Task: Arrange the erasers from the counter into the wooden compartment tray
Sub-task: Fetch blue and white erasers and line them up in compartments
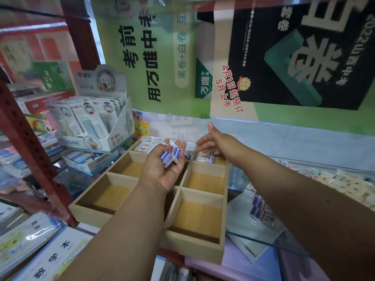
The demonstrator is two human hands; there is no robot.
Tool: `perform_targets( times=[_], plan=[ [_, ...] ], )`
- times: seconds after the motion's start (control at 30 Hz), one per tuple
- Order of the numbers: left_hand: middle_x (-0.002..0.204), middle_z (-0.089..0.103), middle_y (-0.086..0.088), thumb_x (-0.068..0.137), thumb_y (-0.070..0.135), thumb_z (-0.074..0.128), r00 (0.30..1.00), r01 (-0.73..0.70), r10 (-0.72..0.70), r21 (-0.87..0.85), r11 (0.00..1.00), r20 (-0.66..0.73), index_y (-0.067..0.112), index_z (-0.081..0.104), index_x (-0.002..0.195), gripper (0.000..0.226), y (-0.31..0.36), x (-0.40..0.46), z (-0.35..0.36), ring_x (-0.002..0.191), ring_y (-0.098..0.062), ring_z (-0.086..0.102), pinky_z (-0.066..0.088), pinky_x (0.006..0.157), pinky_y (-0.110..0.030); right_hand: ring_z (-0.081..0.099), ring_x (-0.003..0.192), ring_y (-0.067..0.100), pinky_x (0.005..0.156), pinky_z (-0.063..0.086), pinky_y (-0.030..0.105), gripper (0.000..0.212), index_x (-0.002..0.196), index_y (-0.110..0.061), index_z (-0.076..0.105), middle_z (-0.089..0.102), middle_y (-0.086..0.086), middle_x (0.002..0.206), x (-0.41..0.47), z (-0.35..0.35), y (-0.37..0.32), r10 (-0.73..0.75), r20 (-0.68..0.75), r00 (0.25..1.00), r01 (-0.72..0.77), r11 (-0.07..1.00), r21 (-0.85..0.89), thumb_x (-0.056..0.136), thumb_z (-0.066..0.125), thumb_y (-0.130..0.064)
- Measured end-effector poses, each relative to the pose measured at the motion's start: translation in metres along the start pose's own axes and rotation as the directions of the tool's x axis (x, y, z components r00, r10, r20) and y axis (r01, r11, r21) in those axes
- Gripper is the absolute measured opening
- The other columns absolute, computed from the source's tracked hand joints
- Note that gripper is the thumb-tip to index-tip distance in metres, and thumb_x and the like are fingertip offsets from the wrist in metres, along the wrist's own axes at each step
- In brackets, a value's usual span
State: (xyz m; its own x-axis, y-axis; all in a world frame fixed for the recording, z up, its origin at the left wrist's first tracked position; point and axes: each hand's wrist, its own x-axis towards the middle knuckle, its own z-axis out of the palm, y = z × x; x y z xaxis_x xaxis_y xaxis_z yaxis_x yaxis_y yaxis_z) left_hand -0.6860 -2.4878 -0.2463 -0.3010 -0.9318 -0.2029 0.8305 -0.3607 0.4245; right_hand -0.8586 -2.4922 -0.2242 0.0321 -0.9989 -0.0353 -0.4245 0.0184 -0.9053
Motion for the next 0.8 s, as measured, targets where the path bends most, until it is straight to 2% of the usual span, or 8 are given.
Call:
perform_targets(
  times=[0.1, 0.27, 0.4, 0.5, 0.57, 0.63, 0.7, 0.8],
  plan=[
    [0.08, 0.073, -0.016, 0.091, 0.004, 0.042, 1.0, 0.006, -0.006, 0.006, 1.0, 0.02, 0.01, 0.056, 0.101, 0.018, 0.001, 0.003, -0.001, 0.101, -0.025, 0.064, 0.055, 0.058, -0.022, 0.065, 0.076, 0.024, 0.068, 0.046, 0.03, 0.041, 0.089, -0.011, 0.061, 0.071, 0.011, 0.085, 0.002, 0.015, -0.007, -0.002, 0.048, 0.999, -0.007, 0.982, 0.187, 0.101, 0.035, -0.041],
    [0.087, 0.068, -0.015, 0.083, 0.004, 0.045, 0.995, 0.009, -0.006, -0.033, 0.999, 0.099, 0.014, 0.054, 0.103, 0.024, 0.002, 0.008, -0.006, 0.09, -0.024, 0.063, 0.055, 0.051, -0.022, 0.063, 0.061, 0.019, 0.053, 0.052, 0.023, 0.008, 0.095, -0.01, 0.056, 0.062, 0.014, 0.084, 0.002, 0.036, -0.008, 0.079, 0.228, 0.971, -0.169, 0.898, 0.406, 0.095, 0.055, -0.018],
    [0.091, 0.07, -0.013, 0.089, 0.007, 0.044, 0.997, -0.004, 0.004, -0.001, 1.0, 0.079, 0.014, 0.056, 0.103, 0.019, 0.002, 0.007, -0.005, 0.09, -0.025, 0.065, 0.056, 0.052, -0.023, 0.061, 0.063, 0.019, 0.055, 0.052, 0.023, 0.009, 0.084, -0.013, 0.059, 0.061, 0.012, 0.082, 0.002, 0.034, -0.008, 0.11, 0.243, 0.964, -0.216, 0.854, 0.473, 0.092, 0.058, -0.009],
    [0.1, 0.06, -0.013, 0.088, 0.007, 0.05, 1.0, -0.019, 0.019, -0.012, 1.0, 0.002, 0.012, 0.058, 0.1, 0.015, 0.002, 0.01, -0.006, 0.085, -0.024, 0.061, 0.056, 0.055, -0.024, 0.06, 0.062, 0.017, 0.055, 0.051, 0.022, 0.006, 0.084, -0.009, 0.063, 0.064, 0.012, 0.076, 0.002, 0.019, -0.012, 0.1, 0.131, 0.986, -0.149, 0.876, 0.459, 0.089, 0.061, -0.006],
    [0.099, 0.055, -0.014, 0.087, 0.009, 0.055, 0.998, -0.032, 0.031, -0.013, 0.999, -0.049, 0.011, 0.058, 0.097, 0.011, 0.003, 0.011, -0.006, 0.078, -0.022, 0.059, 0.055, 0.053, -0.022, 0.056, 0.06, 0.014, 0.052, 0.046, 0.019, 0.003, 0.082, -0.008, 0.065, 0.064, 0.011, 0.075, 0.007, 0.002, -0.01, 0.077, -0.052, 0.996, -0.057, 0.946, 0.319, 0.085, 0.066, -0.008],
    [0.096, 0.055, -0.015, 0.087, 0.009, 0.058, 0.997, -0.032, 0.032, -0.006, 0.999, -0.072, 0.009, 0.058, 0.094, 0.007, 0.004, 0.011, -0.006, 0.069, -0.02, 0.057, 0.052, 0.05, -0.021, 0.059, 0.066, 0.014, 0.06, 0.05, 0.023, 0.007, 0.081, -0.007, 0.069, 0.068, 0.008, 0.08, 0.016, -0.015, -0.003, 0.028, -0.241, 0.97, -0.027, 1.0, 0.007, 0.079, 0.074, -0.012],
    [0.087, 0.056, -0.014, 0.087, 0.01, 0.058, 0.998, -0.017, 0.017, -0.006, 1.0, -0.067, 0.008, 0.055, 0.096, 0.009, 0.003, 0.01, -0.005, 0.063, -0.018, 0.055, 0.049, 0.049, -0.019, 0.065, 0.081, 0.018, 0.077, 0.054, 0.03, 0.01, 0.081, -0.008, 0.074, 0.072, 0.005, 0.088, 0.025, -0.024, 0.006, -0.041, -0.296, 0.954, -0.067, 0.936, -0.346, 0.076, 0.076, -0.017],
    [0.086, 0.052, -0.013, 0.088, 0.009, 0.057, 0.996, -0.021, 0.019, -0.028, 0.999, -0.083, 0.007, 0.053, 0.106, 0.018, 0.001, 0.011, -0.005, 0.066, -0.017, 0.054, 0.052, 0.051, -0.022, 0.061, 0.079, 0.017, 0.07, 0.046, 0.025, 0.012, 0.081, -0.008, 0.074, 0.072, 0.004, 0.088, 0.029, -0.018, 0.015, -0.078, -0.231, 0.97, -0.086, 0.778, -0.622, 0.075, 0.077, -0.018]
  ],
)
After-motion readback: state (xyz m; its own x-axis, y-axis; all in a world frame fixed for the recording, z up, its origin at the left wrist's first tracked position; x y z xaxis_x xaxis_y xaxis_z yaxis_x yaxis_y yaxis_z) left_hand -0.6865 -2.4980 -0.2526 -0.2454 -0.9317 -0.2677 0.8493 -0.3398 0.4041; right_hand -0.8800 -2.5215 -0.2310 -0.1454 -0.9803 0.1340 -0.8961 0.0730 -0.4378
